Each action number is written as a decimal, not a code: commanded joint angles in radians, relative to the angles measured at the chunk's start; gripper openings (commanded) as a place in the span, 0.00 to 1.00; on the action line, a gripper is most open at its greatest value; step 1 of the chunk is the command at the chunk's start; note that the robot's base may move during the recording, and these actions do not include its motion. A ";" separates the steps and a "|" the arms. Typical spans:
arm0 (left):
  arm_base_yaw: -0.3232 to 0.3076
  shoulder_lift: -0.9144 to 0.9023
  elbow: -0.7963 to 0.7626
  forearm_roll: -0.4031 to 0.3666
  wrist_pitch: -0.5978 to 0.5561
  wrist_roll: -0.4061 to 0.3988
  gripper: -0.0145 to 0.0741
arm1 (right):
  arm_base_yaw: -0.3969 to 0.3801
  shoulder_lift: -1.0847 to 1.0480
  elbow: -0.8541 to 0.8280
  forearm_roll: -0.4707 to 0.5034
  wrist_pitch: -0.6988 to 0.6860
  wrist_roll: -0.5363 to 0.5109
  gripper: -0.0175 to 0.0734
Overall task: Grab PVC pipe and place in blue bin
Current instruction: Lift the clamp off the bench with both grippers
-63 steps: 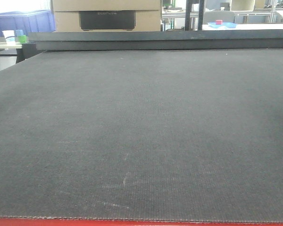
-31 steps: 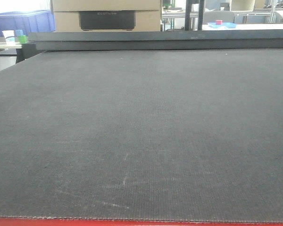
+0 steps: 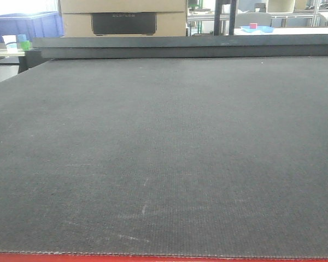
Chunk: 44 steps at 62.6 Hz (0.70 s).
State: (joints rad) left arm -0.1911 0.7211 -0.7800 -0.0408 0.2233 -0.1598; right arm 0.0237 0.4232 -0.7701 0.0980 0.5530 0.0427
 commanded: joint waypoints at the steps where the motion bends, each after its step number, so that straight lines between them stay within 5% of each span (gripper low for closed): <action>1: -0.006 -0.008 0.000 0.002 -0.032 -0.002 0.04 | 0.000 -0.004 0.003 0.002 0.008 -0.008 0.01; 44: -0.006 -0.008 0.000 0.002 -0.032 -0.002 0.04 | 0.000 -0.004 0.003 0.002 0.000 -0.008 0.01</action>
State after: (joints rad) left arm -0.1911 0.7211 -0.7800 -0.0408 0.2192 -0.1598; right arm 0.0237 0.4232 -0.7667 0.1016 0.5776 0.0427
